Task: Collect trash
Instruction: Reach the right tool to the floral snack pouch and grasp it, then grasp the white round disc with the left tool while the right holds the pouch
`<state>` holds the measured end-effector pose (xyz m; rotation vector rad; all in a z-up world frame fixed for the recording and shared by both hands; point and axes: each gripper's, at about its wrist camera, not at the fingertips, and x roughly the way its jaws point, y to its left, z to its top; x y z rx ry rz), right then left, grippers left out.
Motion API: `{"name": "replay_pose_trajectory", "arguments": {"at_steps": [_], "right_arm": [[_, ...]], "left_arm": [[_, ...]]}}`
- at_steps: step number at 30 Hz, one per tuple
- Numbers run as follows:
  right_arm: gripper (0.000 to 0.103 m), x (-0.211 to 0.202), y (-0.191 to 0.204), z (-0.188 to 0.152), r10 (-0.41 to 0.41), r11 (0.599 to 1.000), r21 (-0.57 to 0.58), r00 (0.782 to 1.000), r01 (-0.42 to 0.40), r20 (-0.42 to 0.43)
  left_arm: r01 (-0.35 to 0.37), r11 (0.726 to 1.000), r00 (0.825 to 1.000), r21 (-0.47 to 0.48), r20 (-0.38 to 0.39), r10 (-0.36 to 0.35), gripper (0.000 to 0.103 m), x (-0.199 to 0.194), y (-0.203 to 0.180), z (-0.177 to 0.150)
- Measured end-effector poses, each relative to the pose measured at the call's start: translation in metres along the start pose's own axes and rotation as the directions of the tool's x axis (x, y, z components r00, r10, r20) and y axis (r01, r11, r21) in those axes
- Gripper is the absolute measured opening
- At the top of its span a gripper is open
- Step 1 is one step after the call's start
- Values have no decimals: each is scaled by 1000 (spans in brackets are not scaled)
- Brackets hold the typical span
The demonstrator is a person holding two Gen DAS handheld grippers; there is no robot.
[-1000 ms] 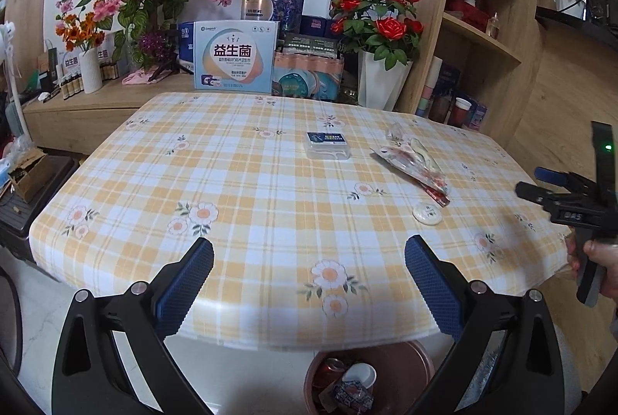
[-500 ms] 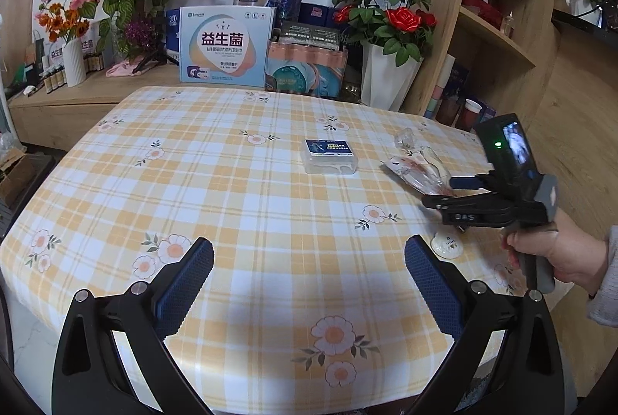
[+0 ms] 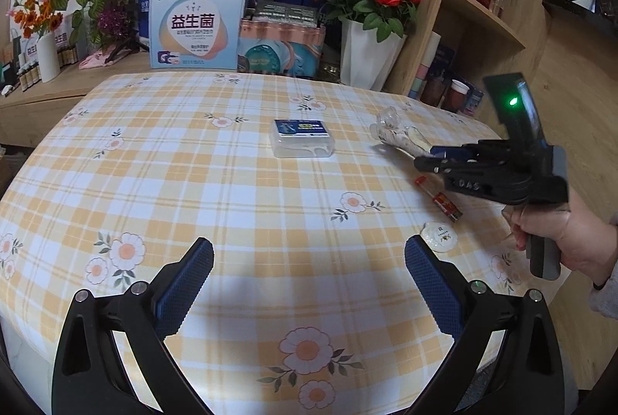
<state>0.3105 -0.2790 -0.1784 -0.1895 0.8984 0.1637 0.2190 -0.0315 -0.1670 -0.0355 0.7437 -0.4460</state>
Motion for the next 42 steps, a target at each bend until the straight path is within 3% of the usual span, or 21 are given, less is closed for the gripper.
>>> {"name": "replay_pose_trajectory", "arguments": {"at_steps": [8, 13, 19, 22, 26, 31, 36, 39, 42], "right_arm": [[34, -49, -43, -12, 106, 971, 201, 988, -128, 114], [33, -74, -66, -30, 102, 952, 271, 982, -144, 162], [32, -93, -93, -60, 66, 932, 341, 982, -124, 177], [31, -102, -104, -75, 49, 921, 371, 981, -117, 186], [31, -109, -113, -93, 41, 909, 401, 980, -117, 193], [31, -112, -122, -112, 44, 883, 450, 979, -131, 199], [31, -117, -123, -119, 47, 874, 466, 978, -139, 204], [31, -121, -119, -121, 48, 876, 462, 977, -141, 208], [31, -124, -115, -123, 54, 871, 467, 975, -151, 214]], "left_arm": [[76, 995, 996, 59, -45, -74, 97, 16, -35, -1], [135, 986, 988, 100, -84, -127, 96, 31, -64, 1], [204, 959, 971, 196, -166, -173, 85, 61, -110, 2], [207, 947, 965, 246, -211, -156, 84, 83, -130, 1], [187, 951, 958, 244, -261, -121, 83, 110, -142, 1], [105, 961, 954, 256, -298, -25, 79, 134, -153, -1], [31, 961, 952, 276, -301, 56, 68, 145, -157, -4], [27, 955, 956, 295, -287, 62, 51, 143, -159, -2], [62, 962, 954, 264, -300, 21, 51, 139, -152, 0]]}}
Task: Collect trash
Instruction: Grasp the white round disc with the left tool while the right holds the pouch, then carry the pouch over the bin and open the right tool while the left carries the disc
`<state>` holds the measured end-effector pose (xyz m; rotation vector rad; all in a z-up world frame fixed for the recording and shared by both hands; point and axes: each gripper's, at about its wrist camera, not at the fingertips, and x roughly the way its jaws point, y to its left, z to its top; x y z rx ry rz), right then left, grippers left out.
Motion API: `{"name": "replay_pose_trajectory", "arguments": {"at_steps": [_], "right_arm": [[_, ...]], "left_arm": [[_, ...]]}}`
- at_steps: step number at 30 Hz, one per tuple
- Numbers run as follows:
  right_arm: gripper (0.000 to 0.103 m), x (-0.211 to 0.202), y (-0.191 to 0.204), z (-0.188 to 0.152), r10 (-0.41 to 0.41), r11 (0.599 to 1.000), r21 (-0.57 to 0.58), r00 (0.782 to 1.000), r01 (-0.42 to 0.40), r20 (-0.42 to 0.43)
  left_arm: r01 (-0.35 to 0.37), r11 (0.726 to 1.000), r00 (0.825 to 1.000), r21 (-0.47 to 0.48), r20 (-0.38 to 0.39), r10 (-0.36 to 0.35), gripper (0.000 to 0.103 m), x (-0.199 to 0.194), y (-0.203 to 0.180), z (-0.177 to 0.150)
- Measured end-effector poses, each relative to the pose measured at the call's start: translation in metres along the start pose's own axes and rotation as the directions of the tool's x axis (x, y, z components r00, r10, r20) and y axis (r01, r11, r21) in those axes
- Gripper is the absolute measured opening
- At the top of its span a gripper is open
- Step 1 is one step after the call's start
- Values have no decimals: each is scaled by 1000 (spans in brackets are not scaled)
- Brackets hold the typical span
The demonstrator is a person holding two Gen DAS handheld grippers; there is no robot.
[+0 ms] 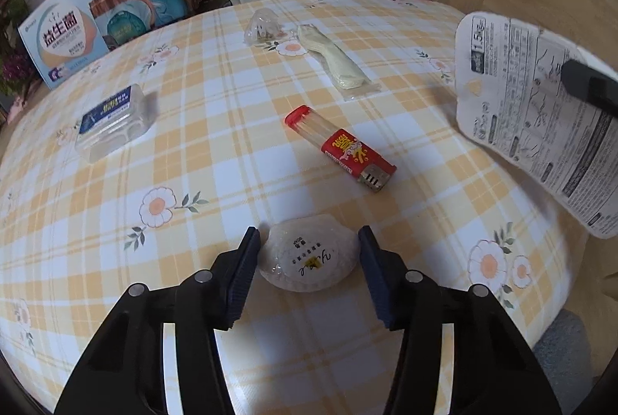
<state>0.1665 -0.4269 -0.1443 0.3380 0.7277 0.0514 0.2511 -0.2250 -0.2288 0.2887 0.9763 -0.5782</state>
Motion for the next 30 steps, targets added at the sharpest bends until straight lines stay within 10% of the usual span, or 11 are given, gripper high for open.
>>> {"name": "replay_pose_trajectory", "arguments": {"at_steps": [30], "right_arm": [[31, -72, 88, -40, 147, 988, -48, 989, -146, 6]], "left_arm": [[172, 970, 951, -172, 286, -118, 51, -204, 47, -98]]}}
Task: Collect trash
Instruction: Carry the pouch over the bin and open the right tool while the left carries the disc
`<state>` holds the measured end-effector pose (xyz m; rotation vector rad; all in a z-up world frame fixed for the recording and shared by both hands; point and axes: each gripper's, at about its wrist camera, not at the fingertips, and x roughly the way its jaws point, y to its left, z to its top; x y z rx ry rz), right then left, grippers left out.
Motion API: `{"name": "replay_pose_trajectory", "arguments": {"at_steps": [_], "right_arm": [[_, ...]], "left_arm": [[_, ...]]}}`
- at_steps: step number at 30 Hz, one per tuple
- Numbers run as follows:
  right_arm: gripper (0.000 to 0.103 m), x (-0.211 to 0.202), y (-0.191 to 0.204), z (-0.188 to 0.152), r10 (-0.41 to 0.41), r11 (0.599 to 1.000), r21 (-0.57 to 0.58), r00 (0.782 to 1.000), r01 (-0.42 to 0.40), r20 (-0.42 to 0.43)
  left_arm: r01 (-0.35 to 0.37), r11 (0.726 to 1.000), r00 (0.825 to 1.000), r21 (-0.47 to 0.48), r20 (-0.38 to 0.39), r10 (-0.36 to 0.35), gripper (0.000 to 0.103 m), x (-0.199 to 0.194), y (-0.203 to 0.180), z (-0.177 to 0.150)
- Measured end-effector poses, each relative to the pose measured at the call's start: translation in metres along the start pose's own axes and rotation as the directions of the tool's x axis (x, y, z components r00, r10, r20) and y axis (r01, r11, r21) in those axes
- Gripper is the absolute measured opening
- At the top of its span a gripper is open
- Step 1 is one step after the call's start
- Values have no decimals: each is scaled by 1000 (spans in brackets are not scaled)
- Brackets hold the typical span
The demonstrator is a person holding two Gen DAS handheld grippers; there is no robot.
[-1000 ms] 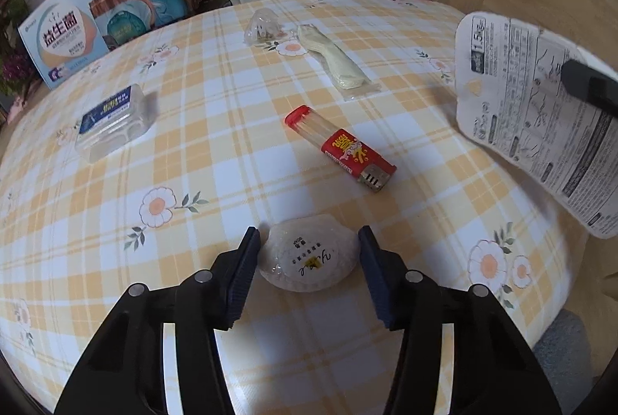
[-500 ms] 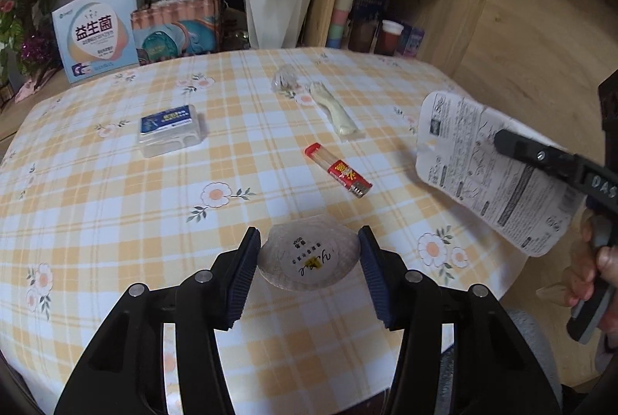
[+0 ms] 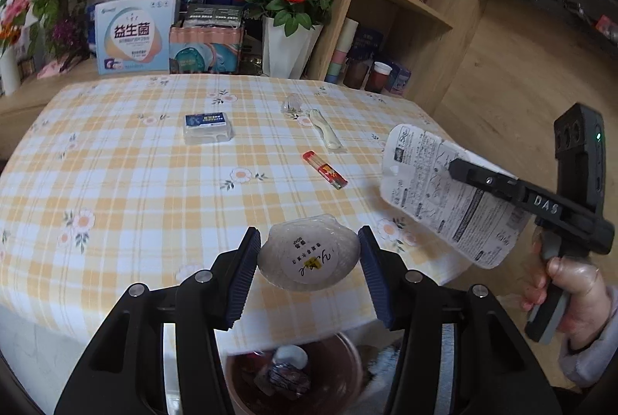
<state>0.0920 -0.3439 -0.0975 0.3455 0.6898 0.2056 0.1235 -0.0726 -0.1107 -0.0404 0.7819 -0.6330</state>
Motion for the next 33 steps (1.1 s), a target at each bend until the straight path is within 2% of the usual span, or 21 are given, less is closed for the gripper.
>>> {"name": "replay_pose_trajectory", "arguments": {"at_steps": [12, 19, 25, 33], "right_arm": [[31, -33, 47, -47, 86, 996, -31, 996, -87, -33], [31, -45, 75, -72, 139, 984, -95, 984, -150, -114], [31, -33, 81, -88, 173, 974, -107, 960, -200, -220], [32, 1, 79, -111, 188, 970, -85, 919, -230, -346]], "left_arm": [[-27, 1000, 997, 1, 77, 27, 51, -78, -21, -38], [-39, 999, 992, 19, 121, 36, 51, -115, -31, -49], [-43, 999, 989, 1, 141, 43, 51, -118, -26, -44], [-58, 997, 993, -45, 99, 62, 51, -100, -7, -54]]}}
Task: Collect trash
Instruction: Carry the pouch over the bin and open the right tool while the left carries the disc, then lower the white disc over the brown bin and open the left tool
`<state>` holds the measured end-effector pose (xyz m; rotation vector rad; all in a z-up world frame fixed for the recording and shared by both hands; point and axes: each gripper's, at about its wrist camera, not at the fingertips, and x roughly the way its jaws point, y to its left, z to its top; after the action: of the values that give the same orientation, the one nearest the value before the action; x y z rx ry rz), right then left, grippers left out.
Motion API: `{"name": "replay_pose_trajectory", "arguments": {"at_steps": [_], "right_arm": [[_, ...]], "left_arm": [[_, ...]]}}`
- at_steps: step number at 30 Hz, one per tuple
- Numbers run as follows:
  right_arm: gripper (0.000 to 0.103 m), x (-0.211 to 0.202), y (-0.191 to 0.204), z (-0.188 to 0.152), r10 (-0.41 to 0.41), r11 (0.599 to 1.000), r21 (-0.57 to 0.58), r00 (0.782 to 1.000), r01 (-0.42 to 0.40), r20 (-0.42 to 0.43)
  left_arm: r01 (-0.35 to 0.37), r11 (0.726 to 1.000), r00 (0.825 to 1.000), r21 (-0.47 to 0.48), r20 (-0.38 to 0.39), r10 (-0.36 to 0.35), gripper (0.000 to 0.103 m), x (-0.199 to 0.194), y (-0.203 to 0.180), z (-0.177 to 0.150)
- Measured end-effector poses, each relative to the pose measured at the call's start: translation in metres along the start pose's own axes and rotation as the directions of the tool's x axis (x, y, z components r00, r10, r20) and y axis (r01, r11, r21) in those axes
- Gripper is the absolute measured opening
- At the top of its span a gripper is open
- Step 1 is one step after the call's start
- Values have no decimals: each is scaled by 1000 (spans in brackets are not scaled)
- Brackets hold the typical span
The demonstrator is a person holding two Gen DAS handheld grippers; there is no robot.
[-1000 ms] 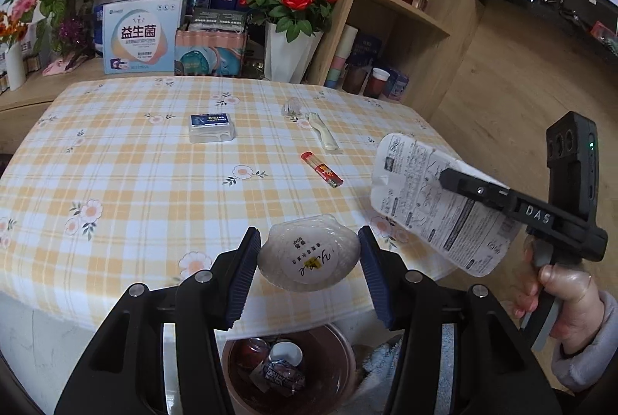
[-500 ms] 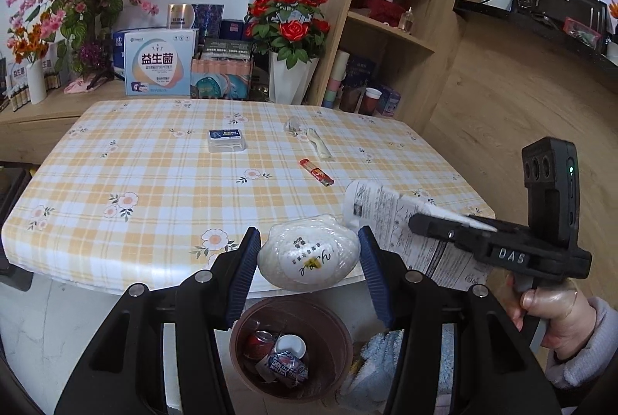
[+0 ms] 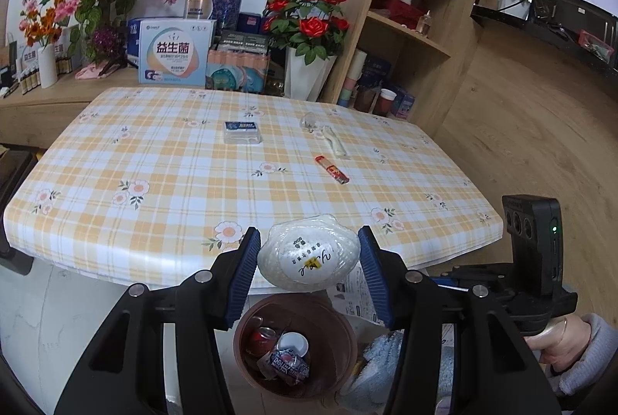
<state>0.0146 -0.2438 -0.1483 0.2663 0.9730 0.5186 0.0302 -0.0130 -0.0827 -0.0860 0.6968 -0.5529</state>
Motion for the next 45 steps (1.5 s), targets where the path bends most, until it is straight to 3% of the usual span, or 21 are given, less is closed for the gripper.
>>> {"name": "replay_pose_trajectory", "arguments": {"at_steps": [12, 17, 18, 21, 23, 26, 33, 38, 43, 45], "right_arm": [[44, 43, -9, -3, 21, 999, 33, 994, -17, -108], [67, 36, -10, 3, 12, 1000, 19, 998, -10, -67], [69, 32, -11, 5, -3, 1000, 8, 999, 3, -50], [89, 19, -14, 10, -71, 998, -1, 997, 71, 12], [97, 5, -20, 14, -129, 992, 6, 989, 129, 79], [97, -11, -30, 19, -200, 980, 31, 969, 198, 144], [97, -44, -56, 21, -364, 931, 133, 888, 339, 281], [97, -55, -73, 20, -331, 941, 182, 893, 287, 304], [97, -60, -73, 19, -358, 933, 167, 877, 319, 320], [97, -63, -69, 16, -402, 916, 158, 851, 369, 339]], "left_arm": [[-20, 999, 999, -34, -40, 19, 51, 14, 19, -7], [-23, 999, 998, -40, -61, 21, 51, 21, 22, -11], [-23, 999, 998, -40, -63, 21, 51, 22, 22, -12], [-22, 999, 997, -33, -77, 19, 51, 25, 20, -15], [-21, 999, 996, -28, -88, 19, 51, 28, 18, -16], [-18, 1000, 995, -19, -101, 16, 51, 31, 15, -19], [3, 1000, 990, 14, -138, -1, 51, 42, 0, -24], [29, 999, 986, 42, -164, -22, 51, 49, -14, -27], [65, 995, 980, 73, -191, -50, 52, 53, -27, -29], [82, 993, 979, 84, -194, -64, 67, 54, -31, -30]]}}
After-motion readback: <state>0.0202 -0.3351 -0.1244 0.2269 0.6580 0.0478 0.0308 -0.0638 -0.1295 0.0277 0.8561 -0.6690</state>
